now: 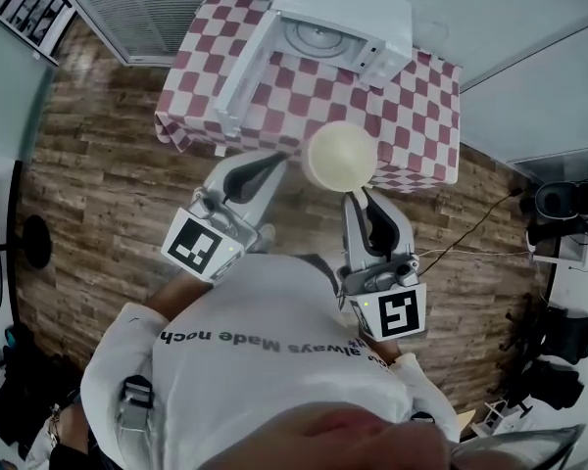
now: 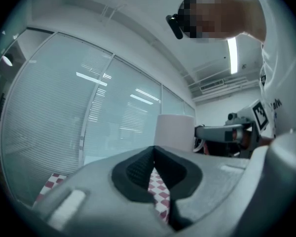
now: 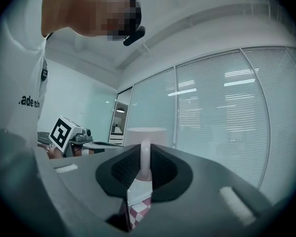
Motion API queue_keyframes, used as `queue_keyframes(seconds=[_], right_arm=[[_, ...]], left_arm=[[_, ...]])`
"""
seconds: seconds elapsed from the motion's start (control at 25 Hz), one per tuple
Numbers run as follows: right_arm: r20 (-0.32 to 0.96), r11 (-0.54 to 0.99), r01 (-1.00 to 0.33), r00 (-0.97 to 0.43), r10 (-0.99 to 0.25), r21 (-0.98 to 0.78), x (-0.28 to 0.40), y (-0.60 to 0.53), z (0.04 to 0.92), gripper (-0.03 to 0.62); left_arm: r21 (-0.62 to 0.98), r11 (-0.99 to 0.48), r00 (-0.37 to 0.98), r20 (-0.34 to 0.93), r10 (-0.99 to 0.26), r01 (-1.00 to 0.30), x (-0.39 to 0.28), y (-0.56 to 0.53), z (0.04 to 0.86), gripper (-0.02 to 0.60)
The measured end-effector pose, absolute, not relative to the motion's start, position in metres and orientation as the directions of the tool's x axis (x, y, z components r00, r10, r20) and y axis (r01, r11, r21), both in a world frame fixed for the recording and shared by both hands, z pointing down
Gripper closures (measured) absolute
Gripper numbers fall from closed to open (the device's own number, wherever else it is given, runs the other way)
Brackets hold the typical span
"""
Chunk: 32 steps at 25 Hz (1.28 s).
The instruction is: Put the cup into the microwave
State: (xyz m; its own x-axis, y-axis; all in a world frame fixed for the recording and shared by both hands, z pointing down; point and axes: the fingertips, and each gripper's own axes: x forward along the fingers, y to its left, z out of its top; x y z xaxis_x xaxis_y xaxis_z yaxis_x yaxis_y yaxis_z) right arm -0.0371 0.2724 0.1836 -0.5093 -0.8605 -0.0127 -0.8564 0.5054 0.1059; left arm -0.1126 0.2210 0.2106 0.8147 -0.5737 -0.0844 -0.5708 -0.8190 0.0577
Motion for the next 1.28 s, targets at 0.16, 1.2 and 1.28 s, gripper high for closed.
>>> queue_keyframes(seconds=[0.16, 1.2, 1.28], right_arm=[[-0.007, 0.497, -0.862, -0.500, -0.866, 0.101, -0.043, 0.252, 0.188, 0.553], [-0.017, 0.489, -0.868, -0.492, -0.871, 0.084, 0.032, 0.119, 0.197, 0.554], [-0.027, 0.488, -0.869, -0.491, -0.871, 0.081, 0.046, 0.098, 0.194, 0.554]], left_arm=[[0.066, -0.823, 0.819, -0.079, -0.568, -0.564, -0.118, 0.200, 0.215, 0.578], [0.080, -0.831, 0.830, -0.054, -0.554, -0.550, -0.041, 0.067, 0.222, 0.578], [0.076, -0.829, 0.828, -0.053, -0.558, -0.554, -0.027, 0.047, 0.221, 0.578]])
